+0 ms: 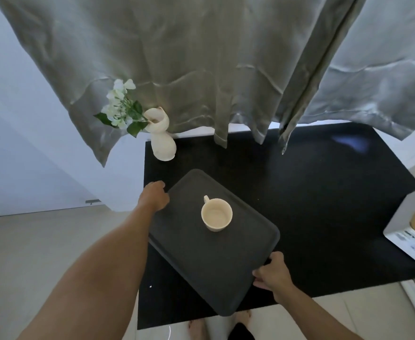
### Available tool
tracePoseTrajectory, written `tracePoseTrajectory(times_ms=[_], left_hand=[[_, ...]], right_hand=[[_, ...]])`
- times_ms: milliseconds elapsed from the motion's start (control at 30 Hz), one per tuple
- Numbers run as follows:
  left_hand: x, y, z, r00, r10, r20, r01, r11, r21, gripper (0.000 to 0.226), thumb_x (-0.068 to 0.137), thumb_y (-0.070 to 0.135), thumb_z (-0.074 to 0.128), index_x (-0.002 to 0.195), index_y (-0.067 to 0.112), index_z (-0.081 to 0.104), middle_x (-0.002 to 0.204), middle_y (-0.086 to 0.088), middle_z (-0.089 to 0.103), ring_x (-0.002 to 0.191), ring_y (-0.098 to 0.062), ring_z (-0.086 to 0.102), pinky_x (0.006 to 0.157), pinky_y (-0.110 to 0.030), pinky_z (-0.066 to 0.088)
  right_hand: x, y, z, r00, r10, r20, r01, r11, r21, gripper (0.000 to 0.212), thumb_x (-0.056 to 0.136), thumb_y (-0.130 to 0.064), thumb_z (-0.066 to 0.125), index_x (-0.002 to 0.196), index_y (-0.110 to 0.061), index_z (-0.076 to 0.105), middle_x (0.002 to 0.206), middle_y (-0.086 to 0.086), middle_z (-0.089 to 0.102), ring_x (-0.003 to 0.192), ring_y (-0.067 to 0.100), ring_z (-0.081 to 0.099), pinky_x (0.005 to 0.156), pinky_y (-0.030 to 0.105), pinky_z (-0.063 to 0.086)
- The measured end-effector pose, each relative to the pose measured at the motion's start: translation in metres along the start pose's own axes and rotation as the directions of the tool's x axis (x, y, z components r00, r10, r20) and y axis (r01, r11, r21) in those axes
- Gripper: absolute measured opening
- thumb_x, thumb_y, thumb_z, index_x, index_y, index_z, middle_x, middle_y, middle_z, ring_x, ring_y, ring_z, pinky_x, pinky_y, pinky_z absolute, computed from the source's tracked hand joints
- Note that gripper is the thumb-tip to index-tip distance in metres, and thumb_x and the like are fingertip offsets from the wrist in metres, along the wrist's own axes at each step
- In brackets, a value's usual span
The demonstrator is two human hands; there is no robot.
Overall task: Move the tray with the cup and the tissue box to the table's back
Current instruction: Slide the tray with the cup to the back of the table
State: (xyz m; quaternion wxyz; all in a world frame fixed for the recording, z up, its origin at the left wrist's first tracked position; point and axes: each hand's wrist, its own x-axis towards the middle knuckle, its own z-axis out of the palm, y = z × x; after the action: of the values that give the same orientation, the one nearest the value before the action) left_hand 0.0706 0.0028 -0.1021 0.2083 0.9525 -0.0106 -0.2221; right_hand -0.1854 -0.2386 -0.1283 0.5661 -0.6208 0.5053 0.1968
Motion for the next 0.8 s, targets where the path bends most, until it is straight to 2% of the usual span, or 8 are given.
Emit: tracePoseTrajectory(times_ms=[200,300,467,667,800], left_hand=[[0.013,-0.005,0.009,0.997,0.062,0.051,-0.063,0.998,0.01,0.032,0.089,0.006,0.051,0.118,0.008,0.063,0.123,-0.015,0.063,0.113,-0.034,0.059,0.09,-0.041,0.05],[0.017,-0.006,0.013,0.997,0.072,0.03,-0.073,0.997,0.021,0.032,0.084,0.001,0.052,0.113,0.006,0.066,0.119,-0.016,0.064,0.11,-0.035,0.06,0.09,-0.041,0.051],[0.021,-0.006,0.013,0.998,0.067,0.011,-0.067,0.998,-0.005,0.028,0.083,-0.001,0.054,0.106,0.004,0.069,0.112,-0.016,0.066,0.104,-0.035,0.062,0.087,-0.042,0.055],[0.018,-0.012,0.001,0.999,0.042,0.026,-0.041,0.998,-0.051,0.028,0.082,-0.002,0.052,0.102,0.007,0.07,0.108,-0.013,0.066,0.098,-0.032,0.062,0.082,-0.04,0.055],[0.014,-0.014,-0.01,0.999,0.027,0.026,-0.024,0.993,-0.118,0.029,0.084,-0.002,0.052,0.103,0.009,0.071,0.106,-0.011,0.067,0.098,-0.029,0.063,0.085,-0.041,0.057]], right_hand=[[-0.001,-0.001,0.003,0.999,0.043,-0.025,-0.042,0.998,0.054,0.075,0.08,0.012,0.065,0.138,-0.021,0.03,0.104,0.004,0.05,0.096,0.025,0.06,0.068,0.035,0.058],[0.001,-0.001,0.005,0.997,0.064,-0.049,-0.06,0.996,0.07,0.076,0.076,0.014,0.067,0.137,-0.019,0.034,0.116,0.01,0.053,0.097,0.026,0.062,0.068,0.036,0.06],[0.004,0.006,0.008,0.995,0.053,-0.083,-0.046,0.995,0.087,0.055,0.073,0.016,0.068,0.119,-0.009,0.051,0.107,0.014,0.063,0.095,0.028,0.065,0.07,0.037,0.06],[0.001,-0.007,0.001,0.997,0.001,-0.072,0.007,0.993,0.119,0.05,0.075,0.018,0.067,0.112,-0.01,0.051,0.103,0.016,0.065,0.096,0.03,0.066,0.072,0.037,0.058],[0.002,-0.022,-0.009,0.995,-0.05,-0.081,0.06,0.991,0.117,0.044,0.077,0.018,0.064,0.111,-0.008,0.056,0.103,0.015,0.066,0.095,0.029,0.066,0.076,0.038,0.058]])
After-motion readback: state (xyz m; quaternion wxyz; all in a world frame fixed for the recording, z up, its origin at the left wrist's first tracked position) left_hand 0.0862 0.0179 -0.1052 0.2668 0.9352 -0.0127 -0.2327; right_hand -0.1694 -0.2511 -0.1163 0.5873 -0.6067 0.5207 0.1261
